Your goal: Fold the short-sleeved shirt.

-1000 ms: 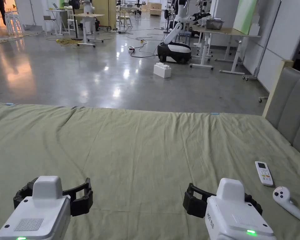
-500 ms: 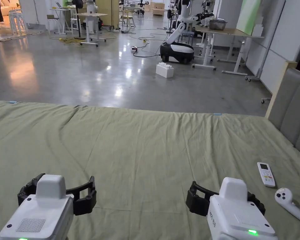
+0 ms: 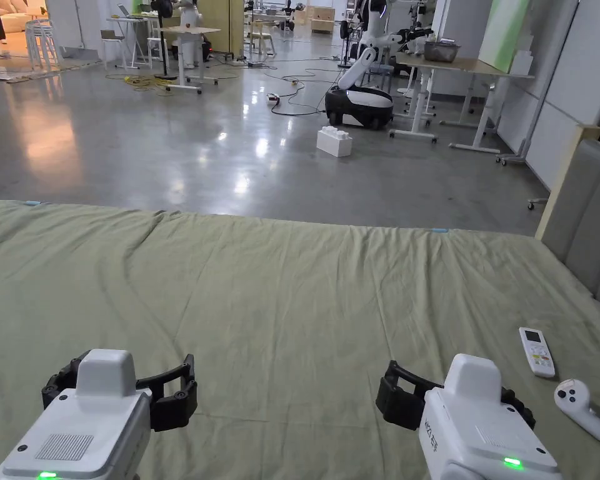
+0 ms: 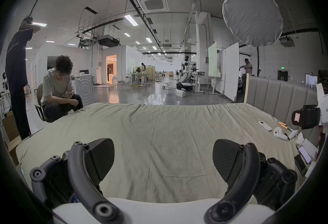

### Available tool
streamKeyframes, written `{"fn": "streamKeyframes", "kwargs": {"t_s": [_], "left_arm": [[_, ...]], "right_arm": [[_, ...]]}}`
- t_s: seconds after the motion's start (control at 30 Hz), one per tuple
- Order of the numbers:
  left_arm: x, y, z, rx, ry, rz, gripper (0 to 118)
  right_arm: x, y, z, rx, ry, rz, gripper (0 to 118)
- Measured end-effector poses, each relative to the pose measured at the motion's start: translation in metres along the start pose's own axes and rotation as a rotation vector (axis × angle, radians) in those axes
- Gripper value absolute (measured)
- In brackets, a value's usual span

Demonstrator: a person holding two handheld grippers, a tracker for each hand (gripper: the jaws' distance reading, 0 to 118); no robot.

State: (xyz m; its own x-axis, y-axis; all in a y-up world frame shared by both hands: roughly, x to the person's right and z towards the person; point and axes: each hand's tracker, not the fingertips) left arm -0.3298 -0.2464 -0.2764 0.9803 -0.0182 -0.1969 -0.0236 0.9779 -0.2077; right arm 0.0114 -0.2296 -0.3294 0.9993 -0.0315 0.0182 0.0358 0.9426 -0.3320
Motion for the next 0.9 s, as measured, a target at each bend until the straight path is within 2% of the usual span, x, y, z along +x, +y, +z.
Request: {"fn": "streamKeyframes", "kwargs": {"t_s": [0.17, 0.27, 0.4, 0.7, 0.9], "left_arm": [[-0.001, 0.001, -0.001, -0.002, -0.001, 0.01, 111], [-0.001, 0.001, -0.001, 0.0, -0.003, 0.012, 111], [0.0, 0.001, -0.002, -0.001, -0.003, 0.007, 111], [0.001, -0.002, -0.001, 0.03, 0.011, -0.021, 111], [-0.002, 0.0, -0.003, 0.019, -0.002, 0.006, 111]], "right_arm": [[0.0, 0.0, -0.002, -0.034, -0.006, -0.013, 118], [0.005, -0.003, -0.001, -0.027, 0.061, -0.046, 118], [0.006, -0.004, 0.001, -0.005, 0.08, -0.056, 118], [-0.006, -0.007, 0.003, 0.1, 0.004, 0.079, 118], [-0.01, -0.008, 0.0, 0.112, -0.045, 0.097, 118]]}}
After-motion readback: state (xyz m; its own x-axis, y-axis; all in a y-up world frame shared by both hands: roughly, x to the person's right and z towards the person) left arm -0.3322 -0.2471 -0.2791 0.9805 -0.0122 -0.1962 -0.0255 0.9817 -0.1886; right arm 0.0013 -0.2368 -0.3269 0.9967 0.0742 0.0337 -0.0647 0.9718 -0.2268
